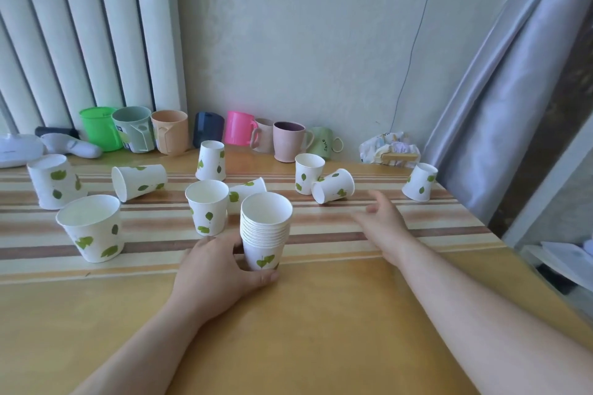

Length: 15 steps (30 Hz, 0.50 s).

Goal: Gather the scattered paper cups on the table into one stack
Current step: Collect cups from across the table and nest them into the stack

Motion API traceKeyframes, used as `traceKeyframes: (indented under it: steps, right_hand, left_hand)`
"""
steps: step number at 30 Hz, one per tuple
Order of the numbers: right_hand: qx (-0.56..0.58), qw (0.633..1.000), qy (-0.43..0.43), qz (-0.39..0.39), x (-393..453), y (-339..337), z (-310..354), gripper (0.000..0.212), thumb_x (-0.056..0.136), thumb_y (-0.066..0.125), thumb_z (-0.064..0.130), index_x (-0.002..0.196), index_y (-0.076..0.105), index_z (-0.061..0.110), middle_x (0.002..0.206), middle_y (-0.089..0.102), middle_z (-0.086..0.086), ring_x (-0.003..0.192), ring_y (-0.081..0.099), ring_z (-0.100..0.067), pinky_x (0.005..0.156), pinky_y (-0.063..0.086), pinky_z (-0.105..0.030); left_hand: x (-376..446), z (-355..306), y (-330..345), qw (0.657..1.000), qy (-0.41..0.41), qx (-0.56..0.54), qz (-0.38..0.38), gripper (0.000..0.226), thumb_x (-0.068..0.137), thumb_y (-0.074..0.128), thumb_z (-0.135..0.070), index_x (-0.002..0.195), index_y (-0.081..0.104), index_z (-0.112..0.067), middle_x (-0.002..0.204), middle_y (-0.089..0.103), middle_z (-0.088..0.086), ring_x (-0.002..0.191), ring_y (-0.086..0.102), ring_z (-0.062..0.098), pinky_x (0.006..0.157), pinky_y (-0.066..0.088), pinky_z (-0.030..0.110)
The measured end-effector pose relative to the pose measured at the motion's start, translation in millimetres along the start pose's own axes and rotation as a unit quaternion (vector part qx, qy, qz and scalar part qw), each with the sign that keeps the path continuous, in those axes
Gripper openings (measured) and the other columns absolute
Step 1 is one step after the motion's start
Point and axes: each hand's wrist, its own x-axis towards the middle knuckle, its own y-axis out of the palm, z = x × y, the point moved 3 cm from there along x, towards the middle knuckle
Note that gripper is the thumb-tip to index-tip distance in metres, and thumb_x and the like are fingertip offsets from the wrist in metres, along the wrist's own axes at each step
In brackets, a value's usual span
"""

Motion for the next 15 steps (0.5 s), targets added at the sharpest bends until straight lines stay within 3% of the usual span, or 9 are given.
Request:
traceKeyframes:
  steps: [3, 6, 9, 11, 15]
  right_hand:
    - [0.068, 0.997, 0.048, -0.003, 26.5, 23.9, 16.7, 0.082, 0.094, 0.071, 0.038, 0.166, 0.033, 0.029, 0.158, 0.049, -0.001, 0.134, 0.052, -0.025, 0.102, 0.044, -0.04]
    - [0.118, 0.989, 0.092, -0.01, 46.4, 44.0, 29.0, 0.058, 0.098, 0.06, 0.036, 0.154, 0.048, 0.025, 0.141, 0.058, -0.002, 0.12, 0.054, -0.029, 0.092, 0.04, -0.04]
    - [0.115, 0.987, 0.111, -0.021, 48.7, 48.7, 33.8, 0.031, 0.099, 0.058, 0.033, 0.128, 0.064, 0.024, 0.131, 0.064, -0.008, 0.111, 0.058, -0.031, 0.086, 0.044, -0.039]
    - [0.134, 0.985, 0.105, -0.022, 42.0, 44.6, 32.8, 0.012, 0.101, 0.061, 0.034, 0.107, 0.066, 0.025, 0.127, 0.066, -0.006, 0.106, 0.059, -0.028, 0.084, 0.046, -0.037]
    - [0.172, 0.983, 0.057, 0.006, 9.8, 28.7, 29.2, 0.014, 0.101, 0.062, 0.03, 0.095, 0.061, 0.018, 0.104, 0.065, -0.002, 0.092, 0.053, -0.024, 0.086, 0.046, -0.04]
  left_hand:
    - [-1.0, 0.7, -0.5, 1.0, 0.008, 0.004, 0.002, 0.049, 0.055, 0.071, -0.087, 0.088, 0.06, -0.053, 0.09, 0.066, -0.035, 0.101, 0.058, 0.01, 0.085, 0.05, 0.039]
    - [0.0, 1.3, 0.0, 1.0, 0.016, 0.012, 0.002, 0.048, 0.055, 0.068, -0.089, 0.087, 0.057, -0.055, 0.088, 0.063, -0.036, 0.103, 0.057, 0.011, 0.086, 0.048, 0.039]
    - [0.5, 1.5, 0.5, 1.0, 0.016, 0.016, 0.009, 0.045, 0.056, 0.069, -0.088, 0.085, 0.053, -0.058, 0.087, 0.059, -0.039, 0.102, 0.055, 0.01, 0.084, 0.045, 0.038]
    - [0.3, 2.6, 0.5, 1.0, 0.017, 0.013, 0.007, 0.044, 0.056, 0.07, -0.088, 0.085, 0.053, -0.059, 0.086, 0.058, -0.041, 0.103, 0.055, 0.009, 0.082, 0.043, 0.037]
    - [2.1, 3.7, 1.3, 1.0, 0.013, 0.013, 0.011, 0.044, 0.055, 0.068, -0.088, 0.083, 0.054, -0.056, 0.087, 0.062, -0.039, 0.102, 0.058, 0.01, 0.086, 0.048, 0.04]
